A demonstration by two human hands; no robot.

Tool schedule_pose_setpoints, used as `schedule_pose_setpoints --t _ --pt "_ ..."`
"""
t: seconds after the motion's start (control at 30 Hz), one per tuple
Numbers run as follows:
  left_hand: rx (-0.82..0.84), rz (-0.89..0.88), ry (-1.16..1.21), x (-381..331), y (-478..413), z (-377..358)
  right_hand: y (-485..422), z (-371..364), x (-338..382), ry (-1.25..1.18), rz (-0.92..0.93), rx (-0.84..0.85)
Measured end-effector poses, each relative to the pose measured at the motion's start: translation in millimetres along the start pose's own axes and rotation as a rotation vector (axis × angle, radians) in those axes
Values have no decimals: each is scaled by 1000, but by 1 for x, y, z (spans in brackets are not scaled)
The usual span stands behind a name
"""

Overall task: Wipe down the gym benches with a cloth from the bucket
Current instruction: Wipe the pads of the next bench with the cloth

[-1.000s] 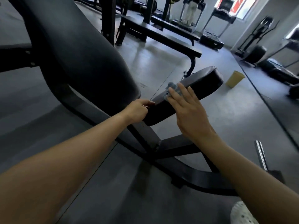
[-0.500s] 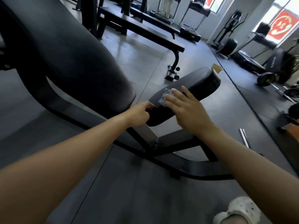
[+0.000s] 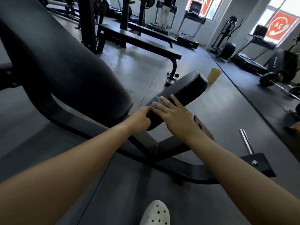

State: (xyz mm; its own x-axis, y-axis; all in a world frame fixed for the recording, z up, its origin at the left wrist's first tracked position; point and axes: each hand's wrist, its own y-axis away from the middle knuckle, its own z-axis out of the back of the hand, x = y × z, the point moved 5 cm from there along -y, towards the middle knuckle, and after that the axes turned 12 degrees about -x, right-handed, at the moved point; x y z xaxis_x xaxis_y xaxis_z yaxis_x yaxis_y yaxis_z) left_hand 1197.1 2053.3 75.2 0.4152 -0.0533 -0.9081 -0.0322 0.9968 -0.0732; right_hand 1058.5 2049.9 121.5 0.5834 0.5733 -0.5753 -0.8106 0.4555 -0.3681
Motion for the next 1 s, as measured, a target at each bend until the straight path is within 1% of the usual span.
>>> schedule_pose_setpoints --t 0.07,0.2,0.27,0.37,0.4,0.47,0.53,0.6,0.67,0.73,0.87,1.0 --pt "-2 27 -51 -2 0 1 1 11 -21 17 22 -14" --pt "26 53 -159 -10 -2 4 2 39 -64 2 -102 -68" --pt "26 41 -199 -17 0 5 3 44 -68 -35 -182 -98" --pt "24 -3 -187 -27 4 6 5 34 -47 -65 -275 -173" --pt "33 -18 -164 -30 6 7 5 27 -34 -94 -270 -173" --pt "51 -67 -154 -27 6 11 3 11 -4 -144 -183 -146" --pt "73 -122 -256 -13 1 21 -5 -3 20 -174 -81 -94" --pt "96 -173 -394 10 -6 35 -21 -14 30 -222 -46 -32" --pt "85 -230 -552 32 -14 56 -45 -21 33 -293 -120 23" --pt "42 -299 -694 51 -25 81 -75 -29 33 -362 -230 24" --pt "-53 -414 -949 73 -46 133 -136 -40 30 -544 -442 -39" --pt "-103 -541 -1109 79 -53 173 -176 -57 39 -753 -750 -109"
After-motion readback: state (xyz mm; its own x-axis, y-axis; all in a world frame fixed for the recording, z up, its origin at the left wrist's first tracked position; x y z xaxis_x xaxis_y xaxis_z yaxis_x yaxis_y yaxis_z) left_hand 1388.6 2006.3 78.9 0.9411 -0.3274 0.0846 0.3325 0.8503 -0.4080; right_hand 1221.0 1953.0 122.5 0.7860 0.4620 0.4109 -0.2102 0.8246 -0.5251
